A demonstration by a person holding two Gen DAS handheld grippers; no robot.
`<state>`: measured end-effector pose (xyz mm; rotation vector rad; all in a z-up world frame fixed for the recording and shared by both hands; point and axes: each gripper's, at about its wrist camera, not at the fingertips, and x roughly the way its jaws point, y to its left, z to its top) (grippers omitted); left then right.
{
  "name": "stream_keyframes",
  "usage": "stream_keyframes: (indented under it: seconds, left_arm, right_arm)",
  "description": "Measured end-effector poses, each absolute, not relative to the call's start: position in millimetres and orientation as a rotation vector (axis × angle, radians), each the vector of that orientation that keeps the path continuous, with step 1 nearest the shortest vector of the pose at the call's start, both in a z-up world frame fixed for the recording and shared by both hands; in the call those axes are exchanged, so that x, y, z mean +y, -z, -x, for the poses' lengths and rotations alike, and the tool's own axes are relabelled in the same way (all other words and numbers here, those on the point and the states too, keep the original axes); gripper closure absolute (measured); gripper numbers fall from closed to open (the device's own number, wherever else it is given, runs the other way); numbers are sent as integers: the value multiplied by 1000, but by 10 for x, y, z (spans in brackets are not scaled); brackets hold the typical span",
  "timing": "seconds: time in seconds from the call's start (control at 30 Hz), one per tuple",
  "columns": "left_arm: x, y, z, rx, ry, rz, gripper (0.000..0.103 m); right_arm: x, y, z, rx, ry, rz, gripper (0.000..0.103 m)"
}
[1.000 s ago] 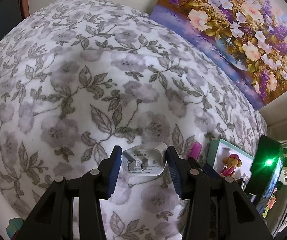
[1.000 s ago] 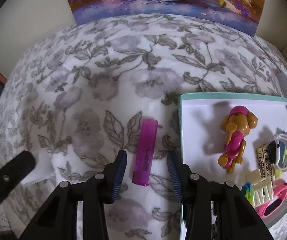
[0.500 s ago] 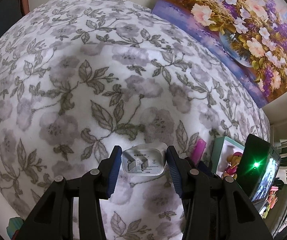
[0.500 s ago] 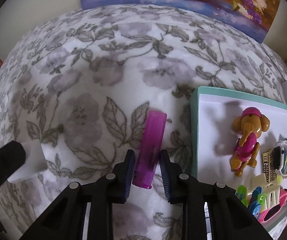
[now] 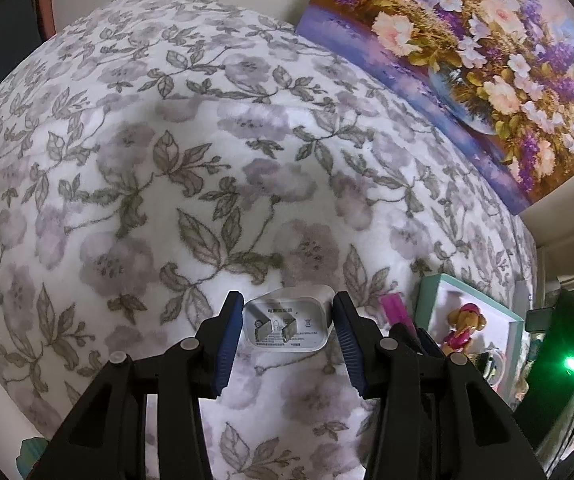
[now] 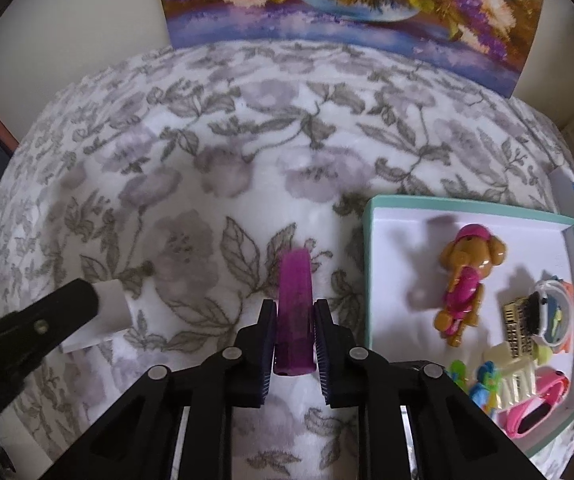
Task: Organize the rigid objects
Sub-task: 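Carry the plug with the left tool while the right tool carries the tube over the tray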
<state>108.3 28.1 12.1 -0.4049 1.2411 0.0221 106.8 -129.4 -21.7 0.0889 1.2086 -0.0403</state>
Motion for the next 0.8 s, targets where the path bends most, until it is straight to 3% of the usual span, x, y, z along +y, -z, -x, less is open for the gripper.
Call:
stream_keyframes:
  seconds: [0.53,0.8]
  left_arm:
    - [-293,-686,-671,1090,124,221,55]
    - [-1013,-676,-356,1095,283,40,55]
  right_arm:
    - [-1811,-664,-346,1038,103,-219,84]
    - [-2366,-706,51,1051,263,-236,84]
